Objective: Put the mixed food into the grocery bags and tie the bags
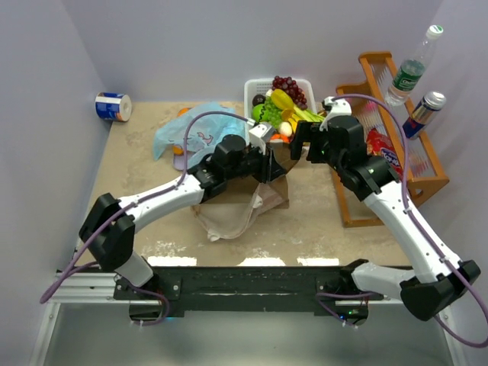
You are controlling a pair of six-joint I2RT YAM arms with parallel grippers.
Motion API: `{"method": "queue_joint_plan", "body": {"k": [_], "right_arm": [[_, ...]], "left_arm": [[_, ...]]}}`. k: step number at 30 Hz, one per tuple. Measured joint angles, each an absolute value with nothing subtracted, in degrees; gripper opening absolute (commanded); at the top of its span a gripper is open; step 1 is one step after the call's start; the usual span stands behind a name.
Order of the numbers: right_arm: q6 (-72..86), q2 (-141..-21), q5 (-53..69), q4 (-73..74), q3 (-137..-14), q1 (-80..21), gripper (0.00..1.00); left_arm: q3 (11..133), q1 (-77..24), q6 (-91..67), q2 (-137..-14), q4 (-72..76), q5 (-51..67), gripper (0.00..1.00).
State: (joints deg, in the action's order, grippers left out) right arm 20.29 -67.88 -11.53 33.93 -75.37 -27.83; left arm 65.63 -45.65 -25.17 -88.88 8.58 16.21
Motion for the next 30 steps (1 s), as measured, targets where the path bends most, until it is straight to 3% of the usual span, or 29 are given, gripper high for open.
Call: {"method": "queue_joint_plan", "body": {"k": [2, 5, 14, 20, 26, 28, 29, 30], "right_arm": [[20.9, -66.3, -12.4, 34.3, -75.2, -27.9, 0.97], [22.4, -63.9, -12.6, 34.2, -73.2, -27.9, 0.96], [26.0, -61.3, -11.1, 33.8, -69.1, -27.8, 0.95], [26.4, -63.1, -7.4, 31.6, -66.9, -27.8, 0.92], [25.3, -66.9, -0.6, 29.0, -65.3, -27.8, 0.93], [24.4, -68.0, 1.1, 28.0, -64.9, -27.8, 0.88], [24.0, -68.6, 1.4, 27.7, -64.9, -27.9, 0.79], [23.4, -69.5, 1.8, 27.3, -64.9, -27.9, 0.75]], "left_arm": [[67.1, -46.0, -25.4, -90.8, 9.2, 16.3, 0.66], [69.8, -45.9, -24.8, -91.4, 9.0, 16.7, 0.80], [74.7, -45.8, -13.3, -81.6, -4.3, 15.4, 1.00], [74.7, -44.4, -2.5, -69.8, -13.6, 4.1, 1.00], [76.6, -36.6, 3.4, -70.2, -19.5, 1.6, 1.00], [77.3, -34.6, 7.1, -71.8, -21.4, 3.0, 1.00], [77.5, -33.9, 9.0, -72.7, -22.2, 4.0, 1.00], [77.7, -33.2, 10.8, -73.6, -22.6, 5.0, 1.00]]}}
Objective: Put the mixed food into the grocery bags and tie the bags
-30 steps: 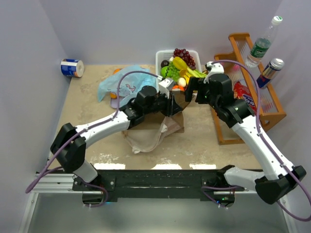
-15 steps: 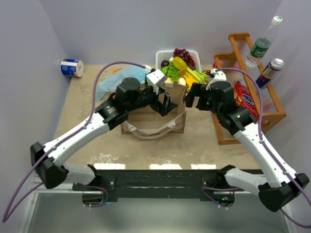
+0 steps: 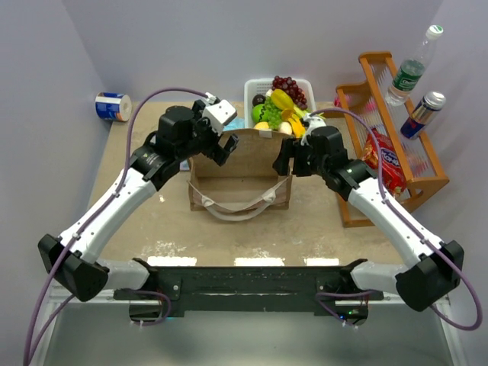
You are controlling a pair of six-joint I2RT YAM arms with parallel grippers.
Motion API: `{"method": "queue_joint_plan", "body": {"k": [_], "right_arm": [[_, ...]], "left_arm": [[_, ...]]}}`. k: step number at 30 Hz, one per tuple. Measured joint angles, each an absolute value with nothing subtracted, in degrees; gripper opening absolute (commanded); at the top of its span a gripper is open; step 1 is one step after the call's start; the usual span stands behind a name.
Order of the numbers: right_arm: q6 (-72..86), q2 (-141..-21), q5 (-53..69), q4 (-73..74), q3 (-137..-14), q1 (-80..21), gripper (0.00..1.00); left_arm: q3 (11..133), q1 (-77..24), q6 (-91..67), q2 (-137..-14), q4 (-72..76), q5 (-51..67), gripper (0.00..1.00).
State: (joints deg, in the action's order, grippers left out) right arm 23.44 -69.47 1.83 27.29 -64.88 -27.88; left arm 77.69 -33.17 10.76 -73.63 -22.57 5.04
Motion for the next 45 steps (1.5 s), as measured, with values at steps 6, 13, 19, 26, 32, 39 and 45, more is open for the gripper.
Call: {"method": "queue_joint_plan", "body": {"k": [6, 13, 19, 26, 32, 39, 45], "right_arm": [[21.7, -74.2, 3.1, 26.5, -64.4, -27.9, 0.68], [20.6, -74.1, 3.6, 26.0, -64.0, -27.9, 0.56], [19.2, -72.8, 1.6, 26.1, -64.0, -27.9, 0.11], [16.0, -75.1, -0.2, 27.1, -67.7, -28.1, 0.07], [10.6, -86.0, -5.0, 29.8, -81.6, -28.1, 0.08], [6.9, -97.7, -9.0, 32.3, -97.6, -28.3, 0.18], [4.6, -103.7, -10.8, 32.7, -106.5, -28.3, 0.21]], "left_arm": [[81.0, -31.0, 18.3, -79.9, -23.8, 6.1, 1.00], [85.3, -30.0, 22.0, -88.8, -24.2, 6.1, 0.82], [85.4, -29.6, 21.8, -92.5, -28.2, 6.9, 0.07], [85.8, -29.7, 15.2, -92.4, -29.9, 6.6, 0.00], [84.6, -29.6, -0.7, -90.4, -30.5, 8.3, 0.00], [72.8, -29.3, -22.5, -84.3, -21.6, 20.3, 0.00], [63.3, -29.4, -40.5, -80.0, -9.4, 25.6, 0.00]]}}
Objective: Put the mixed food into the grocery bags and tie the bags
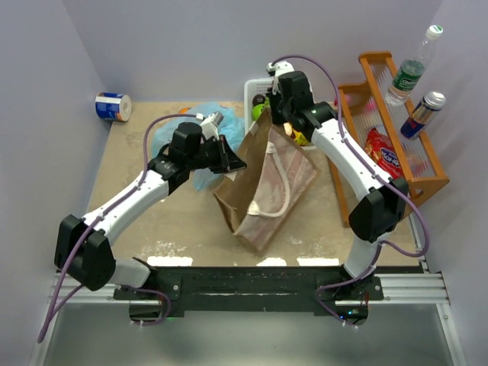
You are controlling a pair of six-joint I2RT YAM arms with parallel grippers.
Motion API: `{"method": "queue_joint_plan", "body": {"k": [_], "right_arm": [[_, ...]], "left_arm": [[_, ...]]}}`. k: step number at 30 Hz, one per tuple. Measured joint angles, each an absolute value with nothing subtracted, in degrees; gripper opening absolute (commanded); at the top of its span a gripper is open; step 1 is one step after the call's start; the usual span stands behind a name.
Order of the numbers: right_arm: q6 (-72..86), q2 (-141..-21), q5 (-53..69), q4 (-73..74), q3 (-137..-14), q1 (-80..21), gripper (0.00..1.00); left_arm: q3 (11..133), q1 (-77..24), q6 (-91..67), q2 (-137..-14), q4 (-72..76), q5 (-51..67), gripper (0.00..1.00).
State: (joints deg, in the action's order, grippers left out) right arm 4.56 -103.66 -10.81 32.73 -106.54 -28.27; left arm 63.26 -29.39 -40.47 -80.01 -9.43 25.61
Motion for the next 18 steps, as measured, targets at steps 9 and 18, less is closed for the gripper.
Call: {"method": "queue_joint_plan", "body": {"k": [9, 18], "right_arm": [[3.4, -104.6, -10.8, 32.8, -107.9, -28.2, 0.80], [6.9, -88.8, -10.7, 37.5, -100.2, -28.0, 0.99]], "left_arm": [[62.6, -30.4, -44.5, -75.2, -8.2, 21.7, 0.00], [63.5, -30.4, -38.1, -81.9, -8.4, 20.1, 0.00]]}}
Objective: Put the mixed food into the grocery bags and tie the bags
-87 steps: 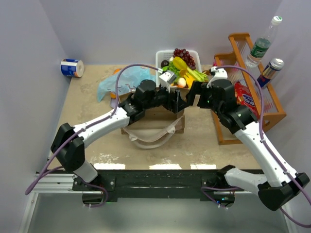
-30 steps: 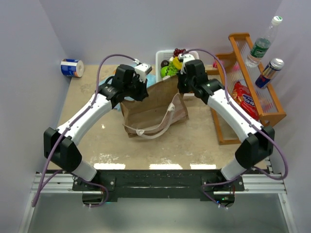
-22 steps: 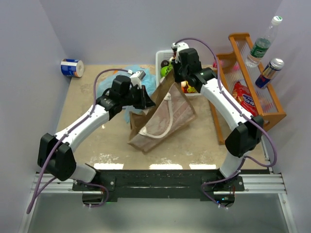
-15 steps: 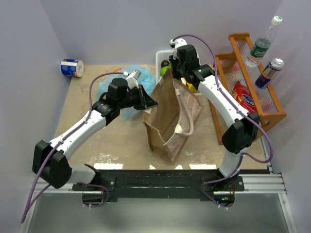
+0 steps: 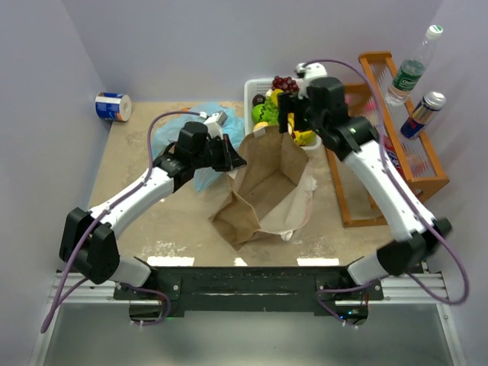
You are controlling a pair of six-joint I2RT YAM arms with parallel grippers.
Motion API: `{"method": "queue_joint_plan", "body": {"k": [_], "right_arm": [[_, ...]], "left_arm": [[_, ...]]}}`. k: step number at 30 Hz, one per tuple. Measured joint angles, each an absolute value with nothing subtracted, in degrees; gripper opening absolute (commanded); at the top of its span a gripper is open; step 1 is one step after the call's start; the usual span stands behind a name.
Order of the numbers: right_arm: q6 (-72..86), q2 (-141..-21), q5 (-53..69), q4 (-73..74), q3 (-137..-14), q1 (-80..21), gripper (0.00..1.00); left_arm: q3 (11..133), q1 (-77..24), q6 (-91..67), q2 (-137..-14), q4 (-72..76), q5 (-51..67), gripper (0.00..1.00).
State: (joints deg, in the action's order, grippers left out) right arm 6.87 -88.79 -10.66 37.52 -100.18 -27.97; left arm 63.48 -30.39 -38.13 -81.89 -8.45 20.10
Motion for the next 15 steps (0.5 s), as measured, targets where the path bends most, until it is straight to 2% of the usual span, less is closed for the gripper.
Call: {"method": "queue_joint_plan", "body": {"k": [4, 7, 11, 15], "right_arm": [[9.6, -73.3, -17.8, 39.3, -94.5, -27.6, 0.99], [11.2, -66.4, -22.3, 40.6, -93.4, -22.3, 0.99], [13.4, -62.1, -28.0, 41.4, -91.0, -12.3, 0.99], [13.9, -60.7, -29.0, 42.8, -86.7, -8.8, 0.99]], "left_arm": [[65.7, -30.4, -33.6, -83.2, -8.8, 20.3, 0.00], [66.1, -30.4, -30.4, -83.7, -8.9, 20.8, 0.00], [66.1, -30.4, -26.4, -83.7, -9.5, 20.9, 0.00], [66.1, -30.4, -23.9, -83.7, -9.6, 20.8, 0.00]]}}
